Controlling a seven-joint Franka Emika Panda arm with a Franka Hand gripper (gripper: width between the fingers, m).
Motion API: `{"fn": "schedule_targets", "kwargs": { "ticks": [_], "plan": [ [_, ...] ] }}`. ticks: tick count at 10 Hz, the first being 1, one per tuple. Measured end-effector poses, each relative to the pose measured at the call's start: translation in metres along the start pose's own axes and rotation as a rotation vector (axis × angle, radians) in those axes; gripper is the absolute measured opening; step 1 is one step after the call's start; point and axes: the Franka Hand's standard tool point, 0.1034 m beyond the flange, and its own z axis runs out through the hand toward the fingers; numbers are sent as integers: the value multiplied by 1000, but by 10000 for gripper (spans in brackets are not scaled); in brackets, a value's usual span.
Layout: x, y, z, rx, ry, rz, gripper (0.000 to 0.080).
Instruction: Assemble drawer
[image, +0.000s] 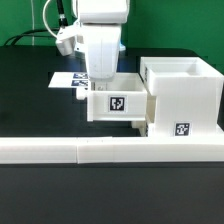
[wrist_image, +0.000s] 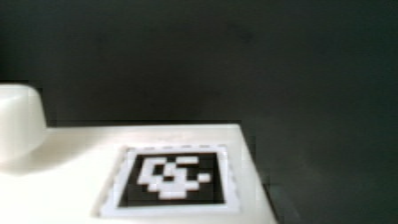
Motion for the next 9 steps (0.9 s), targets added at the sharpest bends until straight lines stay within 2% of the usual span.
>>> {"fn": "schedule_targets", "kwargs": {
  "ticks": [8, 9],
  "plan": [
    [6, -1, 2, 10, 2, 16, 42],
    [7, -1, 2, 0, 4, 17, 42]
  ]
}}
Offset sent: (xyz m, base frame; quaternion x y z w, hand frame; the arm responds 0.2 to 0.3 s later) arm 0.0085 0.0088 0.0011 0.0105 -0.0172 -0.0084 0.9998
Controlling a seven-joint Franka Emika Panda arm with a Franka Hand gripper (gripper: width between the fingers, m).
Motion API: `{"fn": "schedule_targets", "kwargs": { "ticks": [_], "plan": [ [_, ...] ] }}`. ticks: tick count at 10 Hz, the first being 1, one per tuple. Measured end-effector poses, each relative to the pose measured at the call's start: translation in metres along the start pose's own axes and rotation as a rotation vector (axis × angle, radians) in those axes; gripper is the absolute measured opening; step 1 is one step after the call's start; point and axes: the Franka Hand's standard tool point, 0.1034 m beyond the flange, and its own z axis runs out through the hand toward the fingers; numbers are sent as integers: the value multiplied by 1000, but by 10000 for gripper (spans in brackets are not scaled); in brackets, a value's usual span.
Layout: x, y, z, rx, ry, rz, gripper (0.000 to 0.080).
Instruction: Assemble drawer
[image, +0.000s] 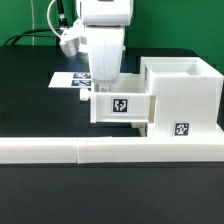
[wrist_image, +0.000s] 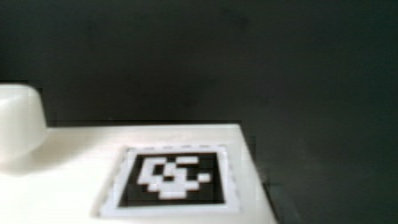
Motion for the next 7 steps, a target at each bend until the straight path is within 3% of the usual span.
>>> {"fn": "schedule_targets", "kwargs": {
  "ticks": [1, 7],
  "plan": [
    [-1, -1, 1, -9, 2, 2, 42],
    [10, -1, 2, 0, 3, 9, 42]
  ]
}}
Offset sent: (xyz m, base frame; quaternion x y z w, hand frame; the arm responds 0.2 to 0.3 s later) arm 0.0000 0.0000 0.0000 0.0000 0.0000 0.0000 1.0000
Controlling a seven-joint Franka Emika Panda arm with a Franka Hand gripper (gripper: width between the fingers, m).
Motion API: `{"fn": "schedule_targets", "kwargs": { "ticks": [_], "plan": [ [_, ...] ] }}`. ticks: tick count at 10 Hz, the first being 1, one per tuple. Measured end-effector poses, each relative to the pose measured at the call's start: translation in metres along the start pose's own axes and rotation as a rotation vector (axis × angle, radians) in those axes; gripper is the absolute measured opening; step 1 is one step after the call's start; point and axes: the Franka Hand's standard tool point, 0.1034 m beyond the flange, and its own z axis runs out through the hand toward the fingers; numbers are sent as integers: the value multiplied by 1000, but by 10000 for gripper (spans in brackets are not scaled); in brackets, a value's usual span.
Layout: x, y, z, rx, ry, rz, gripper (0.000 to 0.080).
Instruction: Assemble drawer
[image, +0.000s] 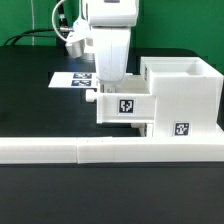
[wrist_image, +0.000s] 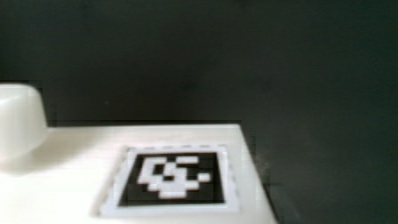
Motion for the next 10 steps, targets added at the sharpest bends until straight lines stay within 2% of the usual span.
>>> {"fn": "schedule_targets", "kwargs": {
  "ticks": [10],
  "plan": [
    [-2, -1, 1, 2, -1, -3, 42]
  ]
}}
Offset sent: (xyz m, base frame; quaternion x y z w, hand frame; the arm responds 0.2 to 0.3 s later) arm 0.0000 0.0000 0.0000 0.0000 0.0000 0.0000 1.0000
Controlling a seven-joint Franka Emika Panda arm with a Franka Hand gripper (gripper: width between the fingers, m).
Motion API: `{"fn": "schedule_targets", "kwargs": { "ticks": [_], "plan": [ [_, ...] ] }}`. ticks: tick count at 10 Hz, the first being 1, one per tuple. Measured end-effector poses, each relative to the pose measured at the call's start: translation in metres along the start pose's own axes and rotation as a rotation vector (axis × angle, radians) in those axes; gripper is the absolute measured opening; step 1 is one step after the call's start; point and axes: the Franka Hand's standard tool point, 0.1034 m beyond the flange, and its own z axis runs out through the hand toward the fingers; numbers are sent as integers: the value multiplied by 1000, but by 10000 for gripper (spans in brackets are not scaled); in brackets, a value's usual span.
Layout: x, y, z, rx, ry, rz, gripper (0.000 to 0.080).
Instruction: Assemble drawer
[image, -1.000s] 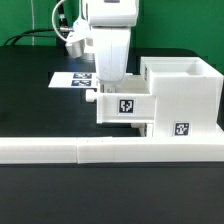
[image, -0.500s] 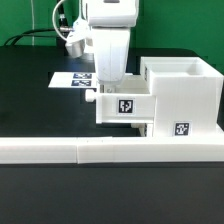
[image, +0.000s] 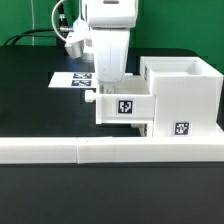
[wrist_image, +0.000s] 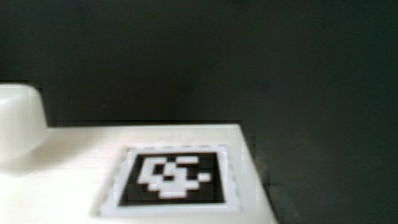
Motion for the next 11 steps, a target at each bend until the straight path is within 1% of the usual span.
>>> {"fn": "schedule_targets", "kwargs": {
  "ticks": [3, 4, 11],
  "plan": [
    [0, 0, 0, 0, 0, 0, 42],
    [0, 0, 0, 7, -1, 1, 42],
    [0, 1, -1, 3, -16, -50, 42]
  ]
}}
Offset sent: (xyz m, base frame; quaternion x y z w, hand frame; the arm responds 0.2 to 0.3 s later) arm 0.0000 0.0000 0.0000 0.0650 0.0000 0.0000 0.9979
